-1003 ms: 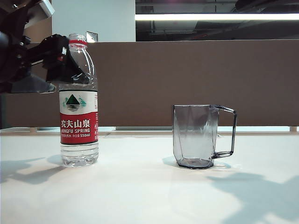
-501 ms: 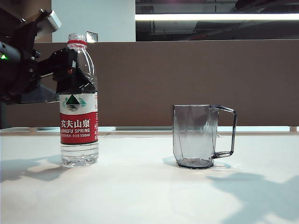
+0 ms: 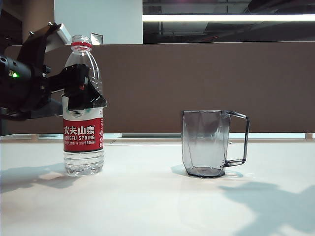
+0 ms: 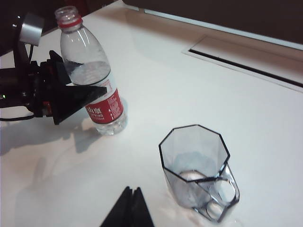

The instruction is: Pick up the mineral water bottle with the left hand on the table and pour water into the mug until it's half full.

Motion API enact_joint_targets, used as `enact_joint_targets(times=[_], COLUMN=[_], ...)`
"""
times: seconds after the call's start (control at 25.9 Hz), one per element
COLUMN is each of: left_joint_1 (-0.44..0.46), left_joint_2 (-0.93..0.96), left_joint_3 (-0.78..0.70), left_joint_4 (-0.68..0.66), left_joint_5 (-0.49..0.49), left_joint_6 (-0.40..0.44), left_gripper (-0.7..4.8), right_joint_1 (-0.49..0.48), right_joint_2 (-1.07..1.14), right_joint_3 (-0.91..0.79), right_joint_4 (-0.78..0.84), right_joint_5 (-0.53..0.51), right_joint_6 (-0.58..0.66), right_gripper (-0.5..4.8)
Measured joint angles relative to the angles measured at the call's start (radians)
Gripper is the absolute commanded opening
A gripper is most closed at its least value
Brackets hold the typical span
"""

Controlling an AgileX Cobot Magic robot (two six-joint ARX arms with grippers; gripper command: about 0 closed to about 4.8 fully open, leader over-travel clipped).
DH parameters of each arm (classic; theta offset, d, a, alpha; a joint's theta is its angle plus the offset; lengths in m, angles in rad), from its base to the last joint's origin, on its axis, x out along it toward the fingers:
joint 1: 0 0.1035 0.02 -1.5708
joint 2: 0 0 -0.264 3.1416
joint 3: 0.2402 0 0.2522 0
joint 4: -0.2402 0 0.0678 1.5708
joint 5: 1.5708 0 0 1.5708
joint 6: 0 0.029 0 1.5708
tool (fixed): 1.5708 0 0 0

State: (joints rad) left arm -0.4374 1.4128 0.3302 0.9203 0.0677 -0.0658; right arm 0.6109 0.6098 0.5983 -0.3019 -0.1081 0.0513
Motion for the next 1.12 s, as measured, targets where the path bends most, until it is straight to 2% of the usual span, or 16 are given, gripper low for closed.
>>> enact_joint_targets(times=[0.39,0.73,0.85,0.89,0.96,1.04,1.12], left_joint_1=[0.0,0.0,0.0,0.0,0.0,-0.002,-0.001], left_joint_2=[0.059,0.108,0.108,0.108,0.108,0.108,0.108], left_joint_3=[0.004,0.032,0.035,0.034,0.034,0.034,0.034], left_joint_4=[0.078,0.115,0.119,0.118,0.121,0.121,0.119], left_joint_5=[0.0,0.0,0.0,0.0,0.001,0.0,0.0], left_joint_6=[0.0,-0.003,-0.003,-0.002,-0.003,-0.002,-0.002], left_gripper=[4.79,4.79,4.16,3.61,2.89,2.38,2.34], right_joint_1=[0.0,0.0,0.0,0.0,0.0,0.0,0.0], right_joint_2=[0.0,0.0,0.0,0.0,0.0,0.0,0.0], right_joint_3=[0.0,0.0,0.0,0.0,0.0,0.0,0.0], right_joint_4=[-0.099,-0.101,-0.101,-0.101,-0.101,-0.101,-0.101], right_joint_5=[-0.021,-0.021,-0.021,-0.021,-0.021,-0.021,-0.021], right_joint_6=[0.0,0.0,0.0,0.0,0.0,0.0,0.0], right_gripper=[-0.08,-0.08,-0.08,-0.08,-0.08,-0.08,-0.08])
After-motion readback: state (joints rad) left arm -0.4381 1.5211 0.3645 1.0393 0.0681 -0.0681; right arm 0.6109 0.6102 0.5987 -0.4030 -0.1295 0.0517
